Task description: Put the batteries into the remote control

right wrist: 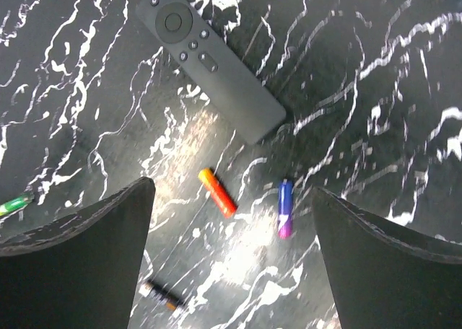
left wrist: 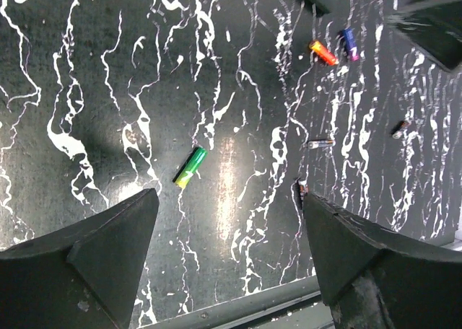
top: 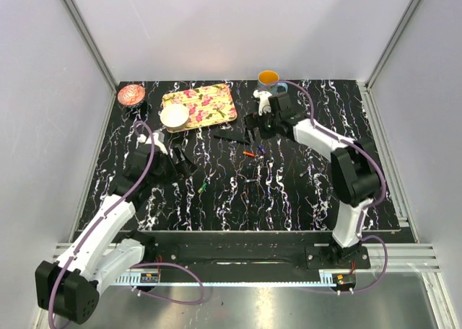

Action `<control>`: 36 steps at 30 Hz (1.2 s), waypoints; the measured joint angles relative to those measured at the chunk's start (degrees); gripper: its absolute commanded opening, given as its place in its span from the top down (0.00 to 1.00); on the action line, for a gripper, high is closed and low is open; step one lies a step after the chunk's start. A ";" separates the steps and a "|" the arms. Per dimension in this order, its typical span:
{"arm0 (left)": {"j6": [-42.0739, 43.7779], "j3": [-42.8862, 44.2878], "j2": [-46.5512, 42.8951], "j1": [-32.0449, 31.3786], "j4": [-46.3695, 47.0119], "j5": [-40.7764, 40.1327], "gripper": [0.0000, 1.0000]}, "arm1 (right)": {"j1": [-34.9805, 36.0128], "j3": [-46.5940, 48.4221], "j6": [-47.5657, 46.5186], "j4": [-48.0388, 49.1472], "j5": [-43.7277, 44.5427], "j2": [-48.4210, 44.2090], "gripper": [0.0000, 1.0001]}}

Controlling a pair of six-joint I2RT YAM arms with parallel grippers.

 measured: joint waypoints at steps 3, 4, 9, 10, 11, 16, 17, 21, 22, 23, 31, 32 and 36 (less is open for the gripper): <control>0.42 0.00 -2.38 0.00 0.07 0.04 0.13 | 0.17 6.43 -4.76 -2.54 -1.33 5.97 0.00; 0.46 0.00 -2.89 0.00 0.07 0.07 0.12 | 0.28 9.38 -6.40 -4.02 -1.42 7.98 0.00; 0.33 -0.35 -3.06 0.00 0.04 0.90 0.12 | 1.01 23.06 -12.28 -8.07 -1.38 16.98 0.00; 0.31 -0.46 -3.08 0.00 -0.07 1.09 0.12 | 1.11 24.39 -13.05 -8.72 -1.36 18.05 0.00; 0.31 -0.52 -3.08 0.02 -0.17 1.20 0.12 | 1.27 25.86 -13.97 -9.64 -1.36 19.37 0.00; 0.33 -1.38 -3.02 0.15 -0.28 1.46 0.12 | 1.68 28.00 -16.39 -13.07 -1.40 23.17 0.00; 0.33 -1.53 -2.99 0.15 -0.35 1.51 0.12 | 1.70 28.20 -16.68 -13.68 -1.42 23.87 0.00; 0.13 -2.23 -2.23 0.15 -0.17 1.97 0.13 | 1.77 28.57 -17.25 -15.04 -1.40 25.79 0.00; 0.11 -2.29 -1.88 0.15 -0.24 2.08 0.13 | 1.79 28.57 -17.33 -15.23 -1.38 26.10 0.00; 0.11 -2.32 -1.64 0.15 -0.24 2.21 0.13 | 1.86 28.57 -17.35 -15.43 -1.31 26.36 0.00; -0.33 -2.32 -1.44 0.22 -0.24 2.38 0.13 | 3.78 29.09 -17.70 -15.45 1.92 27.17 0.16; -0.35 -2.32 -1.44 0.22 -0.24 2.36 0.13 | 3.96 29.07 -17.79 -15.43 2.16 27.17 0.24; -0.61 -2.32 -1.44 0.26 -0.24 2.38 0.13 | 4.63 28.63 -17.75 -14.82 3.32 27.17 0.37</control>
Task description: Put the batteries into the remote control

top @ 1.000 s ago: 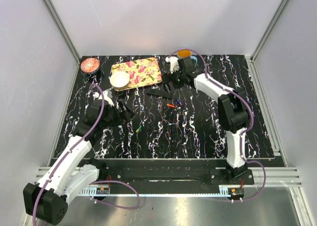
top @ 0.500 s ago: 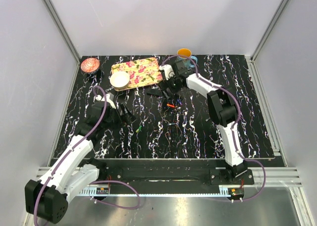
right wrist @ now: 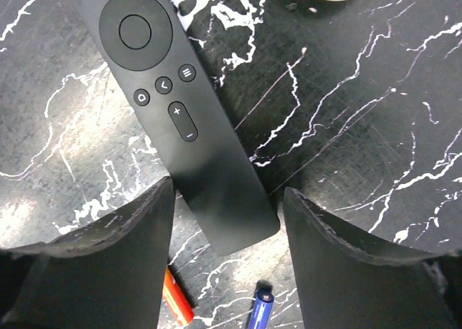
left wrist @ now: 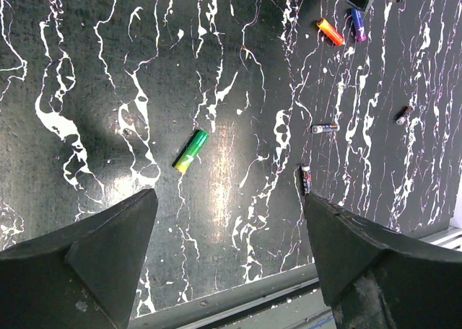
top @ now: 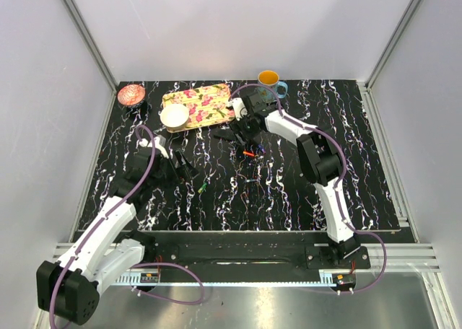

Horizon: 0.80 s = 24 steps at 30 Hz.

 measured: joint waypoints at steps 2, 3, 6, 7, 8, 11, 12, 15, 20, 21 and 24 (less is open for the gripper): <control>-0.17 -0.02 0.00 0.00 0.02 0.00 0.14 | 0.07 -0.44 0.00 0.70 0.68 -0.02 0.40; -0.24 -0.02 0.00 0.00 0.02 0.00 0.13 | 0.13 -0.79 0.24 1.18 1.25 -0.15 0.41; -0.74 -0.28 0.00 0.07 0.33 -0.09 0.14 | 0.76 -2.93 1.64 3.04 3.08 -1.22 0.53; -1.03 -0.48 0.00 0.11 0.37 -0.24 0.14 | 1.14 -3.63 2.25 3.54 3.80 -1.60 0.57; -1.18 -0.70 0.00 0.11 0.37 -0.39 0.14 | 1.64 -4.61 3.43 4.26 4.72 -2.12 0.59; -1.90 -1.03 0.22 0.11 0.33 -0.85 0.14 | 3.72 -7.13 6.97 4.96 7.76 -3.74 0.63; -2.21 -1.03 0.42 0.11 0.44 -0.92 0.14 | 4.35 -7.61 8.02 4.92 8.55 -4.07 0.61; -2.73 -1.03 0.96 0.11 0.42 -1.14 0.15 | 6.56 -8.72 12.11 4.57 11.52 -4.92 0.60; -3.17 -1.03 1.03 0.11 0.42 -2.14 0.15 | 8.28 -10.12 21.18 3.67 14.58 -6.03 0.60; -3.19 -1.03 1.03 0.11 0.42 -2.43 0.15 | 8.35 -10.67 23.43 3.54 14.95 -6.45 0.60; -3.48 -1.03 1.03 0.11 0.42 -3.32 0.15 | 8.37 -12.79 29.68 2.93 15.19 -8.02 0.59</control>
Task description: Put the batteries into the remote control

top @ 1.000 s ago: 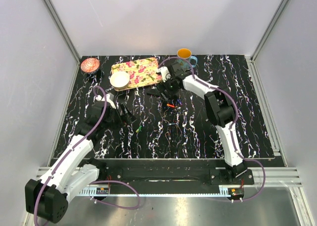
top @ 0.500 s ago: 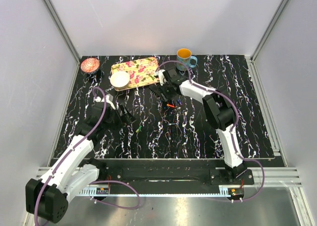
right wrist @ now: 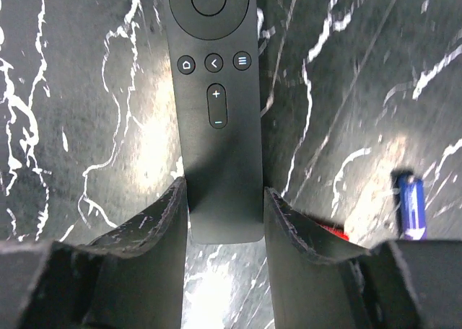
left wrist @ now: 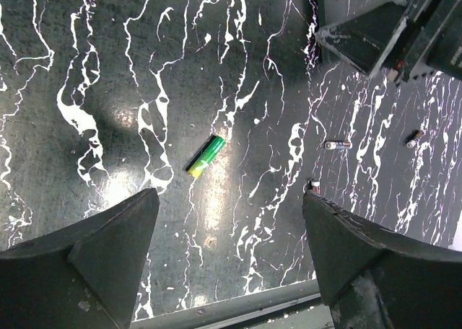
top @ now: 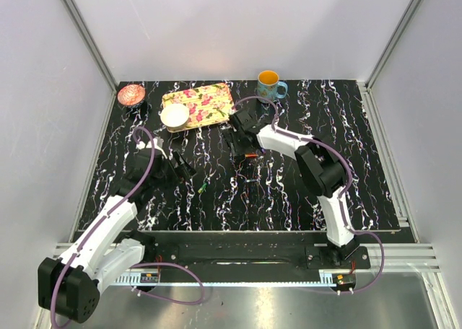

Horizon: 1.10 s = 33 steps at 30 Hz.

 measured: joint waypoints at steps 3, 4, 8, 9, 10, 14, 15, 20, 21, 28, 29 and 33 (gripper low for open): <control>-0.50 0.00 0.00 0.00 0.00 -0.96 0.16 | 0.35 -2.58 5.66 -0.79 -0.07 -1.97 0.58; -0.59 0.00 0.00 0.00 0.00 -1.18 0.16 | 0.63 -3.17 6.91 -1.05 -0.07 -2.40 0.57; -1.09 0.00 0.02 0.00 0.00 -1.99 0.17 | 3.08 -4.90 11.69 -1.73 0.33 -3.69 0.52; -1.25 0.00 0.02 0.00 0.00 -2.21 0.17 | 3.98 -4.92 12.61 -2.05 0.33 -3.76 0.47; -1.44 0.00 0.02 0.00 0.00 -2.36 0.18 | 4.98 -4.92 13.51 -2.21 0.39 -3.78 0.45; -2.21 0.00 0.02 0.00 0.00 -3.13 0.17 | 8.20 -4.87 16.13 -2.43 0.42 -3.91 0.21; -2.40 0.00 0.02 0.00 0.00 -3.50 0.16 | 8.76 -4.87 16.90 -2.40 0.72 -4.02 0.15; -4.61 -0.68 0.11 0.00 0.13 -7.23 0.01 | 9.97 -8.41 19.06 -3.15 3.43 -7.43 0.00; -5.29 -0.72 0.48 0.00 -0.24 -8.13 0.01 | 9.92 -9.40 19.08 -3.67 4.07 -8.39 0.00; -5.22 2.03 11.89 -0.42 0.09 -8.76 0.01 | 9.84 -17.73 19.26 -4.83 10.49 -24.06 0.08; -5.33 2.03 12.76 -0.98 0.98 -8.76 0.01 | 9.84 -19.91 19.56 -4.15 11.85 -27.85 0.17; -5.46 4.72 15.50 -5.64 2.23 -9.57 0.07 | 9.77 -29.57 19.91 -0.04 15.98 -42.71 0.23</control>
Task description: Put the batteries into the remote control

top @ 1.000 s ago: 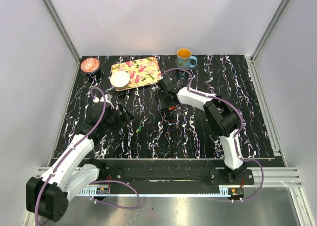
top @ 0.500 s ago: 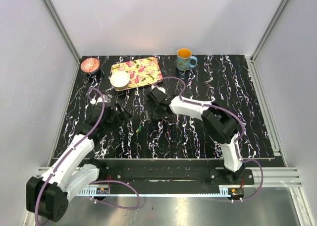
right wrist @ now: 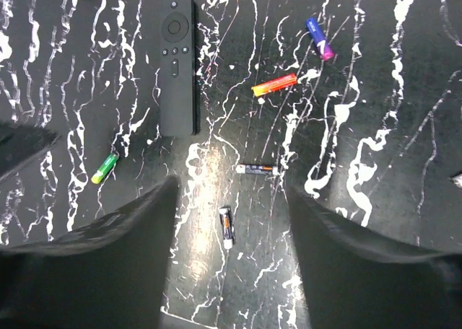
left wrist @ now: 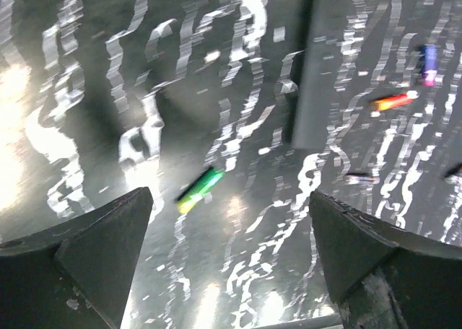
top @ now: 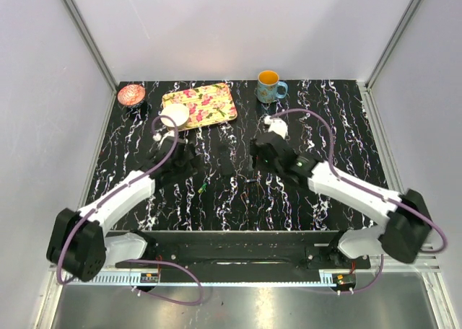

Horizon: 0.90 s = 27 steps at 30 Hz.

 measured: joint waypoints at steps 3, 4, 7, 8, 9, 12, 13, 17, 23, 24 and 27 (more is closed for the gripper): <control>1.03 7.37 6.86 -3.89 0.90 -0.44 0.12 | -0.09 -5.90 -1.70 1.73 0.72 -8.61 0.02; 1.51 10.34 9.60 -4.92 1.29 -0.52 0.13 | -0.07 -7.23 -2.54 1.90 0.76 -10.75 0.00; 2.29 17.35 17.42 -6.93 2.21 -1.14 0.15 | -0.09 -9.18 -3.91 1.51 1.11 -15.21 0.00; 2.58 18.86 19.85 -7.45 2.67 -1.57 0.15 | -0.09 -9.53 -4.17 1.33 1.38 -16.39 0.00; 2.67 19.82 21.75 -8.00 2.56 -2.12 0.15 | -0.09 -9.84 -4.42 1.14 1.66 -17.51 0.00; 2.86 22.25 27.87 -9.57 1.86 -3.85 0.15 | -0.07 -10.29 -5.03 0.39 2.05 -19.43 0.00; 2.86 22.88 29.40 -9.90 1.42 -4.17 0.15 | -0.09 -10.43 -5.14 0.31 2.12 -19.61 0.01; 3.08 27.08 35.80 -10.75 -0.74 -5.29 0.15 | -0.09 -10.93 -5.68 -0.92 2.14 -19.67 0.00; 3.82 34.12 41.90 -10.75 -2.16 -6.84 0.17 | -0.09 -11.98 -5.84 -1.42 2.12 -19.71 0.00; 3.96 35.52 42.93 -10.75 -2.60 -7.26 0.18 | -0.09 -12.11 -5.81 -1.44 2.12 -19.71 0.00; 4.57 38.69 45.77 -10.75 -3.48 -8.41 0.22 | -0.07 -12.41 -5.79 -1.53 2.10 -19.74 0.00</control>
